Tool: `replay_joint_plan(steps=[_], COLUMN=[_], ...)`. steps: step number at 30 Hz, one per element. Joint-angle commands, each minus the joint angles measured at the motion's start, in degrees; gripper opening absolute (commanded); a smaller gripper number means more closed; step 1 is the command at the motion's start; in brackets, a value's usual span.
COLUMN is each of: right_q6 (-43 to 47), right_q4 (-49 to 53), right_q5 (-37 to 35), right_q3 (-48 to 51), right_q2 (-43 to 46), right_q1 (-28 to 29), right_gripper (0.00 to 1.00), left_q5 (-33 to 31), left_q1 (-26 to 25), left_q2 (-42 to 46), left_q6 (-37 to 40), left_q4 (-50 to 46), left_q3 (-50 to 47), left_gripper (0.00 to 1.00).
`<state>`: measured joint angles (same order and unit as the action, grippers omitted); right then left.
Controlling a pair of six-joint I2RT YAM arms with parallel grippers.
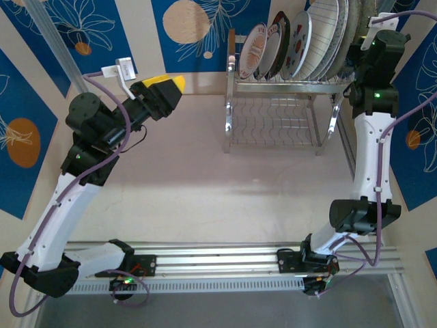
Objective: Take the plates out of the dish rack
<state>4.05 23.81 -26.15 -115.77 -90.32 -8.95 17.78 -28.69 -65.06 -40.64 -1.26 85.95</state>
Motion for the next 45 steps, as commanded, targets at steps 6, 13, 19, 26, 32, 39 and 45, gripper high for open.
replay_joint_plan(steps=[6, 13, 19, 26, 32, 39, 45], right_q6=[1.06, 1.74, 1.75, 0.99, 3.33, 6.48, 5.64], right_q4=[-6.28, -3.61, -2.75, -3.26, -4.57, -6.23, -5.91], right_q5=[-0.77, -0.26, 0.92, 0.26, -5.15, -13.17, -11.52], right_q3=[-12.95, -19.26, -20.90, -20.27, -25.11, -29.49, -33.37], right_q2=[0.83, -1.40, -2.22, -1.95, -3.87, -6.00, -7.23], right_q1=[0.15, 0.16, 0.16, -0.19, 0.71, 1.31, 1.21], right_gripper=[0.00, 0.00, 0.00, 0.00, 0.00, 0.00, 0.00], left_q5=[0.21, 0.21, 0.28, 0.18, 0.23, 0.17, 0.33], left_q1=[-0.76, -0.76, -0.76, -0.76, -0.76, -0.76, -0.76], left_q2=[0.02, 0.02, -0.06, -0.07, -0.07, -0.24, -0.33], left_q6=[-1.32, -1.72, -1.98, -1.90, -2.11, -2.42, -2.52], left_q4=[3.26, 4.09, 4.59, 4.51, 4.51, 5.03, 4.99], left_q3=[-0.86, -1.65, -1.84, -1.75, -2.10, -2.29, -2.11], left_gripper=[1.00, 1.00, 1.00, 1.00, 1.00, 1.00, 1.00])
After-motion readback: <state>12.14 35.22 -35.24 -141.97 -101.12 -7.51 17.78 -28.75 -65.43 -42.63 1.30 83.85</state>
